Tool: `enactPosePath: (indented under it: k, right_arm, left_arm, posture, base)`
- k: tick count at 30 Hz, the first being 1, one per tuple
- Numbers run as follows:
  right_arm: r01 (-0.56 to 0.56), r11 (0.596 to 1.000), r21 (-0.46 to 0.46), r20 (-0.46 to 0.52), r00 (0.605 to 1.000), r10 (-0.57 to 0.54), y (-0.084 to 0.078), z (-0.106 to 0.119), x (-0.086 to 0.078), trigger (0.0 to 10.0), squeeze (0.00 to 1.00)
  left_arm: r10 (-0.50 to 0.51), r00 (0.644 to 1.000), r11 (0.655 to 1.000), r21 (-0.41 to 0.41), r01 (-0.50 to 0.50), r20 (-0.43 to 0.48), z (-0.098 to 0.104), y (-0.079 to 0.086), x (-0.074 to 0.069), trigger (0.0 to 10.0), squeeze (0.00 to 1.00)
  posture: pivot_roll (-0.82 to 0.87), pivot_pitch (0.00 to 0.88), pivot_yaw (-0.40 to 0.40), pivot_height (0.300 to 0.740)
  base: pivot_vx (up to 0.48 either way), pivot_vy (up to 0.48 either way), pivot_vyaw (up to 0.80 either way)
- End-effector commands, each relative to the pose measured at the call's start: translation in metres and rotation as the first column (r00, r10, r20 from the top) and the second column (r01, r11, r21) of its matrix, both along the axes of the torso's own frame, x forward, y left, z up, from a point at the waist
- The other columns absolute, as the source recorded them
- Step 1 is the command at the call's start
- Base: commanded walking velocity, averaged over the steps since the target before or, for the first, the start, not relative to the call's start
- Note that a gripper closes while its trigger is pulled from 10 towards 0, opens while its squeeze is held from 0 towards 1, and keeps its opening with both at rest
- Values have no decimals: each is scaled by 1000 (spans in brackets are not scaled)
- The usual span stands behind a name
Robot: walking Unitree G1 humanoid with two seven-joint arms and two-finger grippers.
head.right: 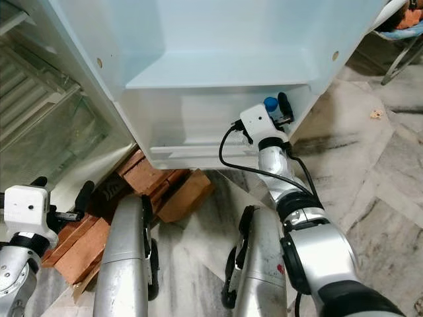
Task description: Restocking fridge
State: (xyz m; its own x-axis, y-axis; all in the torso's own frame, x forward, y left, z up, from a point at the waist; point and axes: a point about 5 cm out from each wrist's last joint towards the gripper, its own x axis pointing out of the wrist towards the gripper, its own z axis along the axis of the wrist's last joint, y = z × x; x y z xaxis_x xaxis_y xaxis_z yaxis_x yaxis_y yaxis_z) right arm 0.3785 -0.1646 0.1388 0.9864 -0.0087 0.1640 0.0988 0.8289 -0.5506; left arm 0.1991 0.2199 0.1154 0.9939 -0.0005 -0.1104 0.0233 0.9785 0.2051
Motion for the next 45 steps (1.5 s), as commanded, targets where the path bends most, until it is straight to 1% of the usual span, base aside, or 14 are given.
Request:
enactPosePath:
  k: [1,9,12,16,18,23,26,27,29,31,32,36,38,45]
  right_arm:
    - [85,995,54,-24,996,-84,-23,-10,-7,10000,8]
    - [84,994,76,10,996,-85,-30,-16,-21,10000,0]
    - [86,991,103,13,996,-88,-37,-19,-34,10000,0]
    - [75,991,113,15,997,-78,-38,-20,-43,10000,0]
    - [54,992,115,40,997,-59,-39,-20,-54,10000,0]
    - [65,988,138,41,997,-71,-42,-22,-65,10000,0]
    - [54,986,155,35,998,-60,-38,-23,-71,10000,0]
    - [42,980,192,11,999,-44,-33,-25,-79,10000,0]
    - [30,976,217,-3,1000,-30,-29,-26,-83,10000,0]
    - [-63,950,306,19,998,60,-16,-21,-89,10000,0]
    - [-86,943,320,7,996,88,-13,-21,-90,10000,0]
    - [-74,933,352,-54,994,99,-13,-29,-93,10000,0]
    - [-42,947,320,-60,996,64,-18,-29,-90,10000,0]
    - [120,957,265,-48,993,-111,-39,-18,-67,10000,0]
  left_arm:
    - [10,1000,1000,3,-10,-20,-6,1,-2,10000,0]
    - [-10,1000,1000,-11,10,-10,-8,-4,6,10000,0]
    - [-23,1000,1000,-15,23,-3,-9,-6,12,10000,0]
    - [-30,1000,999,-17,30,1,-10,-7,15,10000,0]
    - [-40,999,999,-22,41,4,-12,-9,19,10000,0]
    - [-55,998,998,-27,55,15,-12,-14,26,10000,0]
    - [-58,998,998,-27,59,18,-12,-14,28,10000,0]
    - [-60,998,998,-26,61,19,-13,-14,28,10000,0]
    - [-61,998,998,-26,61,19,-13,-14,28,10000,0]
    - [-70,997,997,-24,70,16,-14,-14,29,10000,0]
    - [-73,997,997,-23,73,15,-14,-14,29,10000,0]
    - [-80,997,996,-24,80,9,-15,-15,28,10000,0]
    - [-80,997,996,-25,80,8,-17,-16,29,10000,0]
    - [-84,996,996,-27,84,12,-16,-18,32,10000,0]
  posture:
    - [217,232,-18,520]
    - [179,199,-6,520]
    - [156,181,0,520]
    - [144,171,4,520]
    - [121,152,12,520]
    - [112,140,18,520]
    - [106,133,21,520]
    - [100,130,26,520]
    - [96,130,28,520]
    - [91,135,32,520]
    - [88,136,32,520]
    - [81,138,31,520]
    - [81,138,31,520]
    - [94,138,35,520]
  base:
    - [0,0,0]
    - [0,0,0]
    - [0,0,0]
    - [0,0,0]
    - [0,0,0]
    - [0,0,0]
    - [0,0,0]
    - [0,0,0]
    - [0,0,0]
    - [0,0,0]
    - [0,0,0]
    - [0,0,0]
    - [0,0,0]
    - [0,0,0]
